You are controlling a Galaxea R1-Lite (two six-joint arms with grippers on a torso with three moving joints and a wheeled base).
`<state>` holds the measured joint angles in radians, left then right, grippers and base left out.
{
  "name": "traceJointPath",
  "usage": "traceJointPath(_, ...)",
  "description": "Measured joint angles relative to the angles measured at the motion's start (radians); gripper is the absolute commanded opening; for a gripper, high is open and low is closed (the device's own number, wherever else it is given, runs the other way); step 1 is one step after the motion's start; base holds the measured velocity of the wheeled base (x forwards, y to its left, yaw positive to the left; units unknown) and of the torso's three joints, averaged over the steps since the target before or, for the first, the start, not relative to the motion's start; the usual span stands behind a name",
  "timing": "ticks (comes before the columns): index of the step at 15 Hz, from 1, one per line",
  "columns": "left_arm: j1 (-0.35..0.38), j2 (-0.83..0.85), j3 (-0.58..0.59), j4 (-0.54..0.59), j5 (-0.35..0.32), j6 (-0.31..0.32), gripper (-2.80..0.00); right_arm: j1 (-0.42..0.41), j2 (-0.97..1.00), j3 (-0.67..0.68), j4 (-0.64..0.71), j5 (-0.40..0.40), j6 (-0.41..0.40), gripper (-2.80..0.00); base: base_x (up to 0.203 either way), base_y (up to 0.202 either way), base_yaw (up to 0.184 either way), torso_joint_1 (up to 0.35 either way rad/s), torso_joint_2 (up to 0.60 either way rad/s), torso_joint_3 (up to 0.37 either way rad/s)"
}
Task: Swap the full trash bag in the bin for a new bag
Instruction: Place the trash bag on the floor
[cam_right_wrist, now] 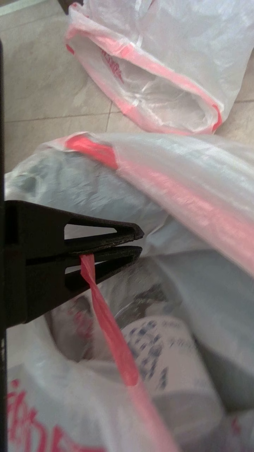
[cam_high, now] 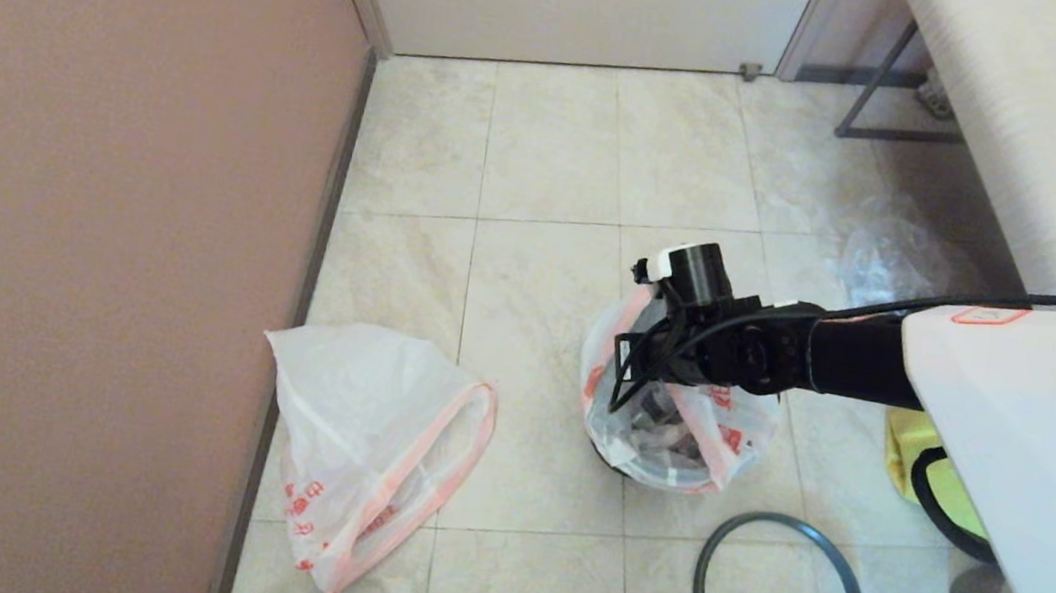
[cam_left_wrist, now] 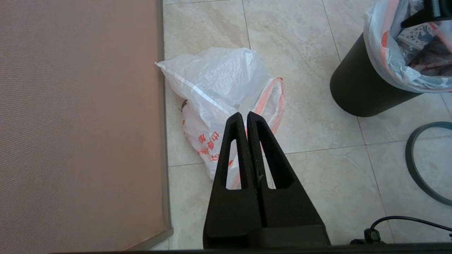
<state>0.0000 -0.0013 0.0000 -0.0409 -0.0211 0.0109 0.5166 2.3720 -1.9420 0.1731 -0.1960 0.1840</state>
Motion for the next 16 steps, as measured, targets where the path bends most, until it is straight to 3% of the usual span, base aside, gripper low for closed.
traceJointPath(7,0.0,0.0,0.0,0.0,0.0,0.0,-2.8,0.05,0.018,-0.028,-0.011,0.089,-0.029,-2.8,0.0,0.0,0.0,0.0,0.0,0.0)
traceJointPath(16,0.0,0.0,0.0,0.0,0.0,0.0,-2.8,0.092,-0.17,0.072,0.004,0.097,-0.024,-2.8,0.0,0.0,0.0,0.0,0.0,0.0)
